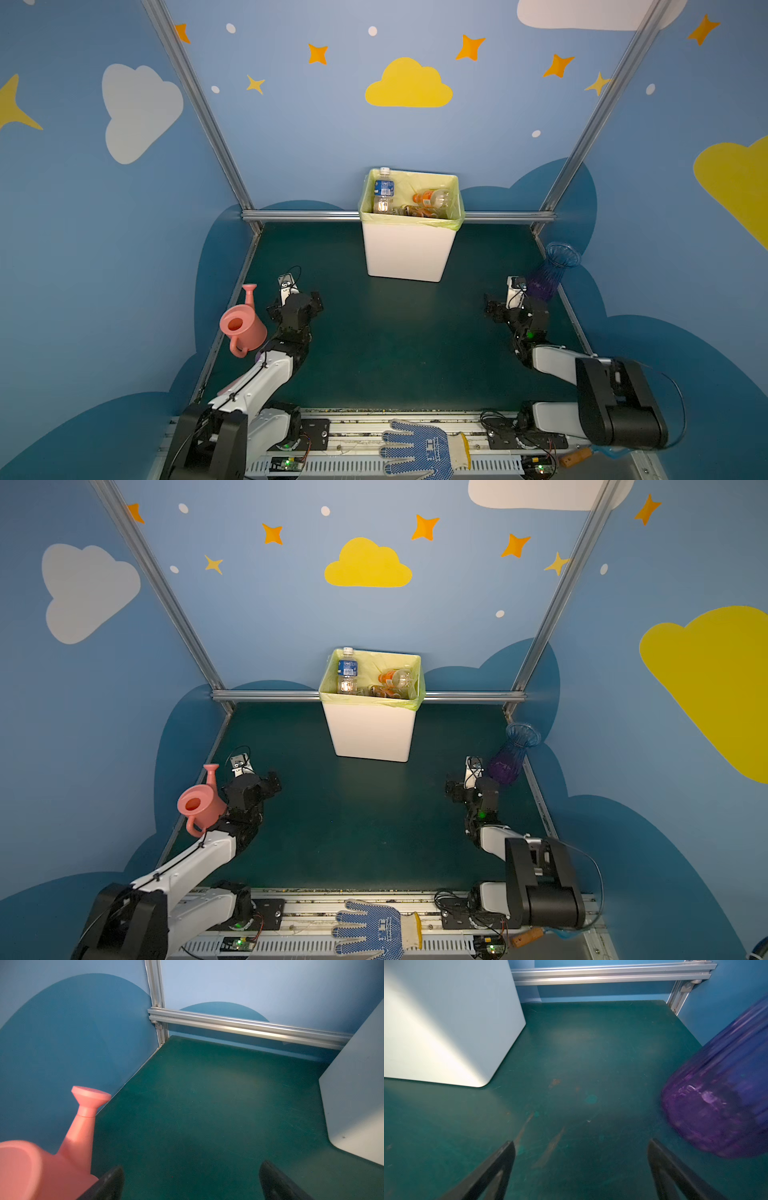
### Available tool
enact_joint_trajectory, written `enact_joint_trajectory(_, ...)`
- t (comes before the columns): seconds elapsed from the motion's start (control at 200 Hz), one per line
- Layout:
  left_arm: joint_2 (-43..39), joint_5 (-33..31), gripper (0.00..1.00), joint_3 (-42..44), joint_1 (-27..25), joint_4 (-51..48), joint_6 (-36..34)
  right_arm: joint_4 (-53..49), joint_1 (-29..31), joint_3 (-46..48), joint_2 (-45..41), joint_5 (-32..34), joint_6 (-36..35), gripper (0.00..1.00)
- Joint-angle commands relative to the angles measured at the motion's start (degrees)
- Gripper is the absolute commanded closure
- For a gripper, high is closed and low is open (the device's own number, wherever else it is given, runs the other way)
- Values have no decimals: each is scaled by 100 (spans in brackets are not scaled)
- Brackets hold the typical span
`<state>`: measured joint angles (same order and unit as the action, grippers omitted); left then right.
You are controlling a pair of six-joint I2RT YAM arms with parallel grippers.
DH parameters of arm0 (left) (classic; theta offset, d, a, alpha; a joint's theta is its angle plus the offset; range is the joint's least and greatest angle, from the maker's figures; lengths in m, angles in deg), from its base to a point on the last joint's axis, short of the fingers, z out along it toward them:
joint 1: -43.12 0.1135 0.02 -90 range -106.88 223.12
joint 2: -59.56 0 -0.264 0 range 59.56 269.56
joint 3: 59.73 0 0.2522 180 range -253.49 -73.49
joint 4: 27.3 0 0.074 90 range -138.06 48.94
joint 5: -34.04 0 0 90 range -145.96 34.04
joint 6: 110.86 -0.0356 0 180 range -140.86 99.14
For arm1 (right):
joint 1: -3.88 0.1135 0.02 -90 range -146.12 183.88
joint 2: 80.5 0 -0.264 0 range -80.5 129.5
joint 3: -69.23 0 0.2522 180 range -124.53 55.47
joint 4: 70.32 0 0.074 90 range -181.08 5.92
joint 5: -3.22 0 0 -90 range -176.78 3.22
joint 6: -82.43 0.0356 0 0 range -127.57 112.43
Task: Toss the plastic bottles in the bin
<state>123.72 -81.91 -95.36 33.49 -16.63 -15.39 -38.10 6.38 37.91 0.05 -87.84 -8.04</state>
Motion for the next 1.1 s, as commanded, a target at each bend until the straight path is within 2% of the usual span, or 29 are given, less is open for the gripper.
enact_joint_trajectory(0.0, 478, 515, 0, 16, 130, 1084, -479, 2055, 45, 207, 980, 60, -111, 2)
enact_joint_trajectory(0.03, 610, 695, 0, 11, 168, 1221, -613, 1710, 39, 143, 800, 68, -92, 2)
enact_joint_trajectory(0.075, 789, 970, 0, -20, 196, 1357, -841, 414, 27, -140, 387, 90, -81, 2)
enact_joint_trajectory(0.1, 861, 984, 0, -47, 198, 1336, -848, 125, 6, -300, 376, 33, -64, 2)
enact_joint_trajectory(0.17, 894, 958, 0, -229, 249, 984, -777, 308, 0, -499, 749, -25, -13, 2)
enact_joint_trajectory(0.275, 1117, 1062, 0, -203, 464, 981, -533, -113, -18, -590, 605, 18, -11, 2)
enact_joint_trajectory(0.365, 1896, 1078, 0, 291, 676, 2475, -241, -84, -14, -585, 619, 19, -6, 2)
enact_joint_trajectory(0.425, 2407, 1017, 0, 234, 707, 2893, -162, -65, -13, -577, 620, 23, -10, 2)
enact_joint_trajectory(0.471, 2525, 1056, 0, 7, 702, 2583, -220, -82, -13, -586, 616, 34, -19, 2)
enact_joint_trajectory(0.546, 2223, 1227, 0, -216, 773, 1665, -209, -76, -3, -574, 618, 53, -23, 2)
enact_joint_trajectory(0.611, 2336, 1182, 0, -130, 787, 2069, -144, -80, -4, -582, 614, 62, -23, 2)
enact_joint_trajectory(0.671, 2251, 1236, 0, -208, 787, 1751, -194, -76, -4, -577, 612, 62, -30, 2)
enact_joint_trajectory(1.096, 2269, 1268, 0, -207, 805, 1810, -193, -72, 17, -579, 618, 80, -39, 2)
